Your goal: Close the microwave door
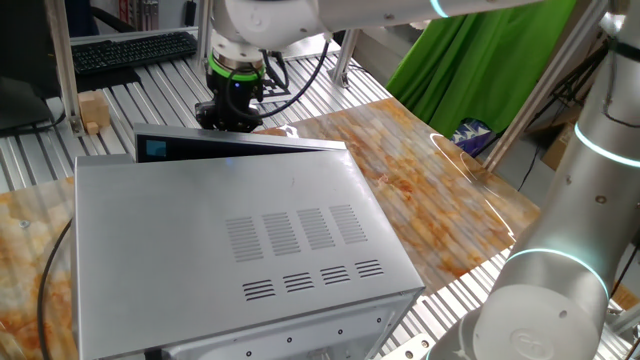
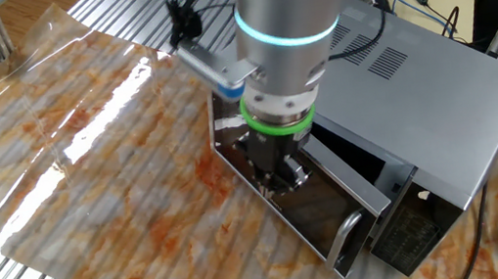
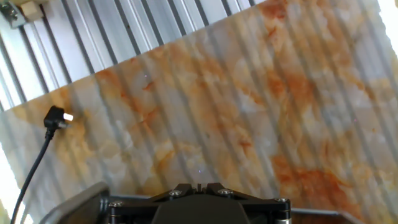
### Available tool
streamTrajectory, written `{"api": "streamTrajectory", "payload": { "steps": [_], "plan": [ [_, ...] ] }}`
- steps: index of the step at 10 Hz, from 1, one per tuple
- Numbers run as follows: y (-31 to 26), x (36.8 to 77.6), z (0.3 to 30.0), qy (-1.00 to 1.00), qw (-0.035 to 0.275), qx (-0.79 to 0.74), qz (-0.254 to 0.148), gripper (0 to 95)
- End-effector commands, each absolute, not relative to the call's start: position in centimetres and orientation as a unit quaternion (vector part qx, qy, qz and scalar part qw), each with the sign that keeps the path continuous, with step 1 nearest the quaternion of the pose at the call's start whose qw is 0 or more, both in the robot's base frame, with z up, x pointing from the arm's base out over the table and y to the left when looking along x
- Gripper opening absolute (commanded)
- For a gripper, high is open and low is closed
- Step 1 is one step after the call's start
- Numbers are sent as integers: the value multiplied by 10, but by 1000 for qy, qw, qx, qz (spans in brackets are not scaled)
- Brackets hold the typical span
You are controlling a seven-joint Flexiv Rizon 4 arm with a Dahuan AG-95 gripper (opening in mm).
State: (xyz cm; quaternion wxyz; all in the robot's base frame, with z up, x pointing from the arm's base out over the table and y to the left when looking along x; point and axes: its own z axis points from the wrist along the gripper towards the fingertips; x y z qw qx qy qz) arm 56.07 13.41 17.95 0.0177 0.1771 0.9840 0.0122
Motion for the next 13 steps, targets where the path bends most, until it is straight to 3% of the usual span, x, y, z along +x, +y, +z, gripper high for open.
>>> {"api": "streamTrajectory", "payload": {
  "steps": [1,13],
  "plan": [
    [138,556,184,984,16,178,13,0],
    [134,516,183,986,19,166,17,0]
  ]
}}
